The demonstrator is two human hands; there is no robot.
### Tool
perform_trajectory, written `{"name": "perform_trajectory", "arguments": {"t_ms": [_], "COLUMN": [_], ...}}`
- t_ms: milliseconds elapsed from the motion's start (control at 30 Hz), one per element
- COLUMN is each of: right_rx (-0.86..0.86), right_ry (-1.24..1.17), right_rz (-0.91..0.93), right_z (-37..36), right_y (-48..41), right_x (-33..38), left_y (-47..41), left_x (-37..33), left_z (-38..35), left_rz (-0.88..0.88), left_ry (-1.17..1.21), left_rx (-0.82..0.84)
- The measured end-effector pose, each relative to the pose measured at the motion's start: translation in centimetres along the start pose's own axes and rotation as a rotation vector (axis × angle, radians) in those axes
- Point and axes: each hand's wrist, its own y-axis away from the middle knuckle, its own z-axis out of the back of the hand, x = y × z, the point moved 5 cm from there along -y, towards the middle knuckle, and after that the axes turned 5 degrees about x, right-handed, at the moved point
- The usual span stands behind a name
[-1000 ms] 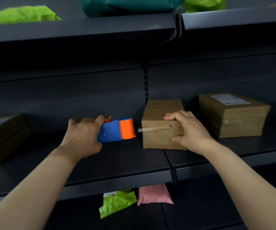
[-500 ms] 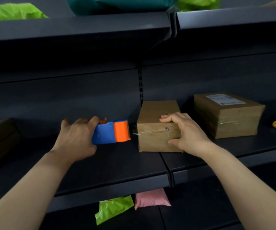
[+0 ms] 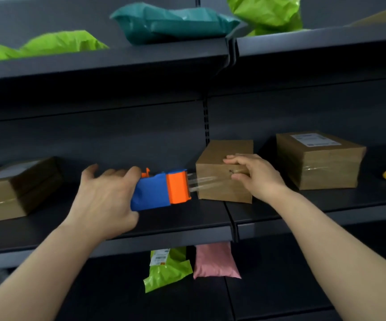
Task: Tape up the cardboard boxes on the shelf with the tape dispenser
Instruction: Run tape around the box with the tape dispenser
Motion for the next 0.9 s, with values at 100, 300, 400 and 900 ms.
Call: {"name": "perform_trajectory", "arguments": {"t_ms": [100,300,400,900], "right_rx": [0.019,0.099,0.107,-0.007], "right_ry": [-0.006,-0.064,-0.089,-0.134], "right_rz": [-0.014,0.013,0.038,0.049], "right_z": [0.1,0.2,0.2,0.2], "right_y": [-0.1,-0.2,-0.3,-0.1], "right_x": [0.0,-0.4,-0.4,-0.3], "left_y": [1.1,0.6,-0.1,-3.2], "left_x": [-0.9,-0.2,0.2,1.0], "left_z": [1.2,-0.4,-1.0,-3.8], "left_rz": [-0.011,0.133,0.154,0.177], "left_ry": [-0.037,-0.067,-0.061,-0.015], "left_rx": [-0.025,0.196,0.203,0.343]}}
